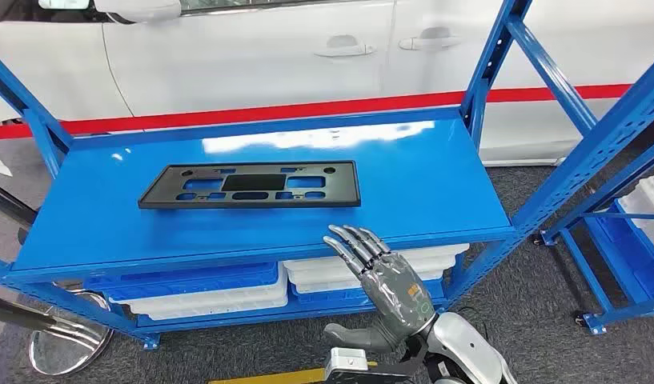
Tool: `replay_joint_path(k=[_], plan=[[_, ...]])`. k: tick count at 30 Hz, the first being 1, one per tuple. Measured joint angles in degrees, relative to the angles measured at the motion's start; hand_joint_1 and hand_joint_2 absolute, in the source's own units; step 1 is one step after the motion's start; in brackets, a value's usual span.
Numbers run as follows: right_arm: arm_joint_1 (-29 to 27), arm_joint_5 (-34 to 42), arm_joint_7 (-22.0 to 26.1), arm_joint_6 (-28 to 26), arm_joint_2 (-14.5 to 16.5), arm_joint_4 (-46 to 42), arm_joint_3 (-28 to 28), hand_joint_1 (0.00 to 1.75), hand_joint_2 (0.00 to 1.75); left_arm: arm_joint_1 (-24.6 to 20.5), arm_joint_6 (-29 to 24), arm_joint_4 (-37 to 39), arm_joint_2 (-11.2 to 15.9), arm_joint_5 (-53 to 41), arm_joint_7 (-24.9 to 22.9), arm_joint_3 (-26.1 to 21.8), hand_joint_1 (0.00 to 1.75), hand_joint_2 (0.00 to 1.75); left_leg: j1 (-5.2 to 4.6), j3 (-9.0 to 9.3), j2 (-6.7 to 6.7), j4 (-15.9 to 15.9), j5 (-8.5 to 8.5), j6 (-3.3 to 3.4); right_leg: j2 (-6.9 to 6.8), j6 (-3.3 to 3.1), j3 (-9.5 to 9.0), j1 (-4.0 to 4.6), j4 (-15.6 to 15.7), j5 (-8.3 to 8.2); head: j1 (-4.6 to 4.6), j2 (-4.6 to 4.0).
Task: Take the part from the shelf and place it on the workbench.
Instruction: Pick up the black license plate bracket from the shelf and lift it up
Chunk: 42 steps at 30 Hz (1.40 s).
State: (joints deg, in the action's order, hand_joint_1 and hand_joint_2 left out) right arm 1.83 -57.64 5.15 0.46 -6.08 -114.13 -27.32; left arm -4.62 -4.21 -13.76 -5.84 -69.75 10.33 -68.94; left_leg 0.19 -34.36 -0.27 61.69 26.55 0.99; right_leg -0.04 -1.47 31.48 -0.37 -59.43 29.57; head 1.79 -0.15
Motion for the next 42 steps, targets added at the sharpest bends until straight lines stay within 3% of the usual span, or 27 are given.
replay_joint_path(k=[2, 3, 5, 6, 7, 8, 10, 12, 14, 17, 19, 21, 22, 23, 25, 27, 29, 32, 34, 36, 37, 38, 39, 41, 42], plan=[[0.06, 0.00, 0.00, -0.03, 0.01, -0.01, -0.01, 0.00, 0.00, 0.01, -0.02, 0.02, -0.01, -0.03, 0.00, -0.02, 0.00, 0.00, 0.10, 1.38, 0.03, -2.59, -0.41, 0.60, -0.03, 0.88, 0.51, -0.03, -1.49, 1.20, -0.01, 0.00], [0.08, -0.01, -0.01, -0.04, 0.02, 0.00, -0.02, 0.00, 0.00, -0.03, -0.03, 0.03, 0.00, -0.06, -0.01, -0.02, 0.00, 0.00, 0.04, 2.32, 0.07, -4.43, -0.60, 1.12, -0.03, 1.47, 1.60, -0.07, -3.71, 2.50, -0.02, 0.00], [0.02, -0.02, -0.01, -0.07, 0.02, 0.08, -0.02, 0.00, 0.00, -0.09, -0.03, 0.03, -0.07, -0.13, -0.01, -0.03, 0.00, 0.00, 0.15, 2.86, 0.07, -5.14, -0.63, 1.46, 0.03, 2.04, 5.46, -0.21, -10.63, 5.48, -0.01, 0.00], [-0.03, -0.02, -0.01, -0.07, 0.02, 0.16, -0.02, 0.00, 0.00, -0.09, -0.03, 0.04, -0.09, -0.19, -0.01, -0.02, 0.00, 0.00, 0.13, 2.93, 0.04, -5.09, -0.47, 1.49, 0.03, 2.20, 7.25, -0.32, -13.29, 6.00, -0.01, 0.00], [-0.06, -0.04, -0.01, -0.05, 0.02, 0.27, -0.02, 0.00, 0.00, -0.08, -0.04, 0.04, -0.12, -0.30, -0.01, -0.02, 0.00, 0.00, 0.12, 3.07, 0.00, -5.02, -0.28, 1.45, 0.02, 2.35, 8.21, -0.46, -14.22, 5.45, -0.01, 0.00], [-0.03, -0.08, -0.02, -0.03, 0.03, 0.39, -0.02, 0.00, 0.00, -0.07, -0.05, 0.04, -0.18, -0.43, -0.01, -0.03, 0.00, 0.00, 0.14, 3.28, -0.07, -4.91, -0.05, 1.35, 0.01, 2.45, 8.01, -0.59, -12.94, 3.76, -0.01, 0.00], [0.17, -0.24, -0.07, 0.14, 0.07, 0.68, -0.06, 0.00, 0.00, -0.09, -0.11, 0.03, -0.40, -0.71, -0.01, -0.03, 0.00, 0.00, 0.17, 3.71, -0.20, -4.50, 0.63, 0.95, 0.01, 2.43, 5.29, -0.82, -6.28, -0.65, -0.01, 0.00], [0.54, -0.56, -0.17, 0.43, 0.27, 1.08, -0.14, 0.00, 0.00, -0.24, -0.17, 0.03, -0.66, -0.95, -0.11, -0.02, 0.00, 0.00, 0.01, 3.71, -0.28, -3.82, 1.36, 0.28, 0.06, 2.01, 3.05, -0.73, -1.07, -2.44, 0.00, 0.00], [0.95, -0.97, -0.27, 0.65, 0.65, 1.69, -0.26, 0.00, 0.00, -0.40, -0.19, 0.03, -0.85, -1.11, -0.29, -0.02, 0.00, 0.00, -0.11, 3.61, -0.29, -3.60, 1.71, -0.38, 0.14, 1.43, 2.69, -0.46, -0.06, -2.13, 0.00, 0.00], [1.69, -1.46, -0.30, 0.91, 1.47, 2.72, -0.68, 0.00, 0.00, -0.58, -0.18, 0.03, -1.19, -1.38, -0.37, 0.01, 0.00, 0.00, 0.07, 3.30, -0.17, -2.19, 2.90, -1.32, 0.08, 0.42, 2.10, -0.73, 0.44, -2.07, 0.00, 0.00], [2.20, -1.72, -0.26, 1.13, 2.08, 3.43, -1.08, 0.00, 0.00, -0.64, -0.18, 0.03, -1.39, -1.63, -0.37, 0.04, 0.00, 0.00, 0.28, 0.51, -0.09, 3.72, 5.75, -1.99, -0.10, -0.07, 1.59, -0.87, 0.70, -1.86, 0.01, 0.00], [2.46, -1.88, -0.22, 1.34, 2.51, 4.24, -1.48, 0.00, 0.00, -0.55, -0.19, 0.03, -1.42, -1.82, -0.43, 0.05, 0.00, 0.00, 0.46, -3.63, -0.07, 11.06, 8.20, -2.46, -0.20, -0.30, 1.32, -0.85, 0.69, -1.57, 0.01, 0.00], [2.54, -1.92, -0.20, 1.43, 2.70, 4.65, -1.72, 0.00, 0.00, -0.48, -0.19, 0.03, -1.43, -1.94, -0.48, 0.08, 0.00, 0.00, 0.53, -4.84, -0.07, 12.67, 8.02, -2.57, -0.20, -0.31, 1.16, -0.86, 0.68, -1.41, 0.00, 0.00], [2.66, -1.94, -0.17, 1.47, 2.89, 5.06, -1.97, 0.00, 0.00, -0.42, -0.19, 0.03, -1.43, -2.05, -0.52, 0.12, 0.00, 0.00, 0.57, -4.99, -0.06, 12.06, 6.70, -2.60, -0.16, -0.26, 0.92, -0.89, 0.68, -1.24, 0.01, 0.00], [3.06, -1.95, -0.14, 1.50, 3.41, 5.72, -2.48, 0.00, 0.00, -0.40, -0.19, 0.03, -1.44, -2.22, -0.57, 0.20, 0.00, 0.00, 0.63, -2.39, -0.02, 5.09, 2.00, -2.41, -0.08, 0.02, 0.18, -0.95, 0.69, -0.75, 0.00, 0.00], [3.56, -1.95, -0.10, 1.49, 3.91, 6.19, -2.87, 0.00, 0.00, -0.51, -0.19, 0.03, -1.45, -2.27, -0.60, 0.24, 0.00, 0.00, 0.38, 0.39, 0.01, -1.31, -0.59, -1.93, -0.04, 0.55, -0.30, -0.79, 0.66, -0.33, 0.00, 0.00], [4.10, -1.96, -0.07, 1.52, 4.30, 6.71, -3.29, 0.00, 0.00, -0.53, -0.19, 0.03, -1.45, -2.37, -0.66, 0.27, 0.00, 0.00, 0.06, 1.03, -0.05, -2.79, -0.38, -1.35, -0.04, 1.17, -0.34, -0.65, 0.84, -0.28, 0.00, 0.00], [5.57, -1.82, -0.04, 1.74, 5.10, 7.88, -4.10, 0.00, 0.00, -0.45, -0.13, 0.03, -1.56, -2.67, -0.69, 0.34, 0.00, 0.00, 0.32, 1.45, -0.05, -3.72, -0.61, -0.22, -0.09, 1.99, -0.08, -0.66, 0.14, 0.45, 0.00, 0.00], [6.86, -1.56, -0.02, 2.16, 5.66, 8.98, -4.67, 0.00, 0.00, -0.60, -0.05, 0.03, -1.72, -2.79, -0.63, 0.39, 0.00, 0.00, 0.42, 1.82, 0.01, -4.22, -0.72, 0.49, -0.05, 2.13, 2.49, -0.64, -5.03, 3.16, -0.01, 0.00], [7.71, -1.33, -0.01, 2.53, 6.10, 10.29, -5.17, 0.00, 0.00, -0.70, -0.03, 0.03, -1.78, -2.80, -0.56, 0.39, 0.00, 0.00, 0.25, 1.93, 0.00, -4.22, -0.55, 0.93, -0.02, 2.15, 6.79, -0.57, -12.62, 5.99, -0.01, 0.00], [7.92, -1.25, -0.01, 2.60, 6.29, 10.88, -5.37, 0.00, 0.00, -0.69, -0.03, 0.03, -1.80, -2.80, -0.54, 0.39, 0.00, 0.00, 0.15, 2.03, -0.05, -4.19, -0.43, 1.03, -0.02, 2.13, 8.29, -0.56, -14.86, 6.15, -0.01, 0.00], [8.13, -1.18, -0.01, 2.60, 6.48, 11.37, -5.54, 0.00, 0.00, -0.67, -0.03, 0.03, -1.81, -2.80, -0.54, 0.39, 0.00, 0.00, 0.06, 2.21, -0.12, -4.14, -0.28, 1.08, -0.02, 2.04, 8.77, -0.55, -14.94, 5.10, -0.01, 0.00], [8.38, -1.08, -0.01, 2.60, 6.66, 11.76, -5.68, 0.00, 0.00, -0.66, -0.03, 0.03, -1.83, -2.80, -0.53, 0.39, 0.00, 0.00, -0.02, 2.45, -0.21, -4.06, -0.07, 1.07, -0.02, 1.86, 8.11, -0.52, -12.80, 3.00, 0.00, 0.00], [9.09, -0.86, -0.01, 2.63, 6.97, 12.34, -5.94, 0.00, 0.00, -0.66, -0.02, 0.03, -1.92, -2.80, -0.52, 0.39, 0.00, 0.00, -0.21, 2.90, -0.36, -3.77, 0.48, 0.82, -0.01, 1.19, 5.06, -0.28, -5.44, -1.44, -0.01, 0.00], [9.52, -0.71, -0.01, 2.69, 7.16, 12.63, -6.10, 0.00, 0.00, -0.68, -0.02, 0.03, -1.99, -2.80, -0.51, 0.39, 0.00, 0.00, -0.31, 2.94, -0.39, -3.57, 0.75, 0.59, -0.01, 0.90, 3.77, -0.14, -2.46, -2.54, -0.01, 0.00]])
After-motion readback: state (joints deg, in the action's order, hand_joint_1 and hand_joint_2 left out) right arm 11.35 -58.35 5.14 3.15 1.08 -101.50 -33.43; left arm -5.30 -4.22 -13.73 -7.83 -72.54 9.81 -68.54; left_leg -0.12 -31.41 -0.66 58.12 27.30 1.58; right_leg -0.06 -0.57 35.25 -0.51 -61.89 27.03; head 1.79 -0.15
